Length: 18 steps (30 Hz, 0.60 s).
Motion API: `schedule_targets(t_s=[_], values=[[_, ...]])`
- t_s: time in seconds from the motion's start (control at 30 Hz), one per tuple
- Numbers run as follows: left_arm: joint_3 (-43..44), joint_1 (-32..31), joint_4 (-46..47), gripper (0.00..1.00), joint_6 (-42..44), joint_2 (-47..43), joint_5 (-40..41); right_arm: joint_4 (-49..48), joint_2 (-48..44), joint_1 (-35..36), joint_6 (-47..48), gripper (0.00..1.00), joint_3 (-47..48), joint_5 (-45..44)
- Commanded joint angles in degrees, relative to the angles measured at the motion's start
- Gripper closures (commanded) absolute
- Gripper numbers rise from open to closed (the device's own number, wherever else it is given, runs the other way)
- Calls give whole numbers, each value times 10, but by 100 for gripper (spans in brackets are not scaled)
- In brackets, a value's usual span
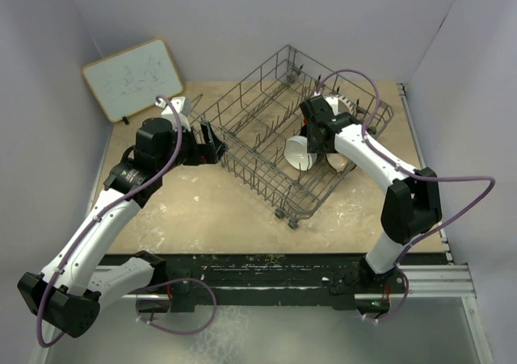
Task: Load the bowls into the dish rack
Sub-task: Pick up the bowl from the dish rack.
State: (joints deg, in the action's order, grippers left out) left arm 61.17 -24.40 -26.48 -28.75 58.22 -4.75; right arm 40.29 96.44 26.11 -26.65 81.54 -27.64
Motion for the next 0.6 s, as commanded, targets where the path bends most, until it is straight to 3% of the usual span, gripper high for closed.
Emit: schedule_targets(t_s=[0.0, 0.3, 0.57], values=[[11, 3, 4, 0, 18, -6, 0, -33, 1, -11, -3, 46, -12, -29], [10, 3, -1, 0, 18, 1, 2, -61, 7, -32, 2, 49, -45, -10], [11, 3, -9, 0, 20, -3, 11, -87, 33, -40, 17, 57, -46, -1]])
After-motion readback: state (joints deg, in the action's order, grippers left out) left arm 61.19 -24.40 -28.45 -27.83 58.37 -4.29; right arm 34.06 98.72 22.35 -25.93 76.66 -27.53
